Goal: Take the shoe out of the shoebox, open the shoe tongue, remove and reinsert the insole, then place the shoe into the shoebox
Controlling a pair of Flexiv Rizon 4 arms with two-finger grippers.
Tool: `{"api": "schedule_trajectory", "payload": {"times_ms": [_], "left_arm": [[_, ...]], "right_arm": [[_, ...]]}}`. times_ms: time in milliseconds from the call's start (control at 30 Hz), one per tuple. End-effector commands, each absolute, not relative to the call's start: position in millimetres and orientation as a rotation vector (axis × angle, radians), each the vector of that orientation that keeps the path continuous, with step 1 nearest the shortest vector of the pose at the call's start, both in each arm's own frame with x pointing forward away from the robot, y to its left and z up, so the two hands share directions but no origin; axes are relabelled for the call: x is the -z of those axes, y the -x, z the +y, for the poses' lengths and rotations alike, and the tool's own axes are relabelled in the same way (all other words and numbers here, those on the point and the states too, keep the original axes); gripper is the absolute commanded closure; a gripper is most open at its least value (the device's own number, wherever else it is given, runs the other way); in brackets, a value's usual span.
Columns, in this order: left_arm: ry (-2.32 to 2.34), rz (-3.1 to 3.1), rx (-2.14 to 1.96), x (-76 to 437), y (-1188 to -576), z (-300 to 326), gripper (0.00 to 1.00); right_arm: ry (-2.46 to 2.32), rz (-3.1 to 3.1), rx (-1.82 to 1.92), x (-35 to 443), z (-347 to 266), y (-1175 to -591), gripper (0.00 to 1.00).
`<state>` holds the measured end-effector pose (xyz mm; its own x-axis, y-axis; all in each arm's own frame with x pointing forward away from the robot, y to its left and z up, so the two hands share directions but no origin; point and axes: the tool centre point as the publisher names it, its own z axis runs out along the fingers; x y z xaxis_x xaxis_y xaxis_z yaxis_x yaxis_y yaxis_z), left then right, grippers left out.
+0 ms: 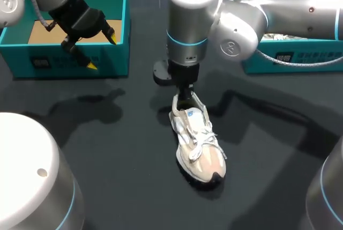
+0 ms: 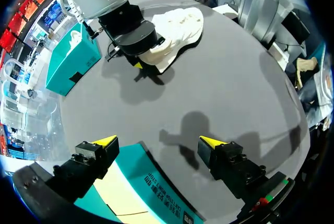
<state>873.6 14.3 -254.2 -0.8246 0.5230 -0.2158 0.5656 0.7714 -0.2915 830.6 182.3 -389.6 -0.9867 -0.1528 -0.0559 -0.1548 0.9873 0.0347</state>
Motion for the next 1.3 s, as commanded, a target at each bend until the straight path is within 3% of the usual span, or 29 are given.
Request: {"api": "schedule_trajectory", "payload": {"times_ms": [33, 633, 1300], "left_arm": [[-0.877, 2.841, 0.523, 253.9, -873.1, 14.8, 0.0], [-0.877, 2.841, 0.523, 253.9, -873.1, 14.8, 0.0], [-0.877, 2.841, 0.523, 253.9, -873.1, 14.8, 0.0]], "right_arm": [[0.24, 3.06, -0.058, 379.7, 180.9, -826.0, 1.0], [0.267, 2.924, 0.16, 286.2, 121.4, -848.1, 1.0], [0.26, 2.922, 0.157, 281.8, 117.6, -850.2, 1.0]]}}
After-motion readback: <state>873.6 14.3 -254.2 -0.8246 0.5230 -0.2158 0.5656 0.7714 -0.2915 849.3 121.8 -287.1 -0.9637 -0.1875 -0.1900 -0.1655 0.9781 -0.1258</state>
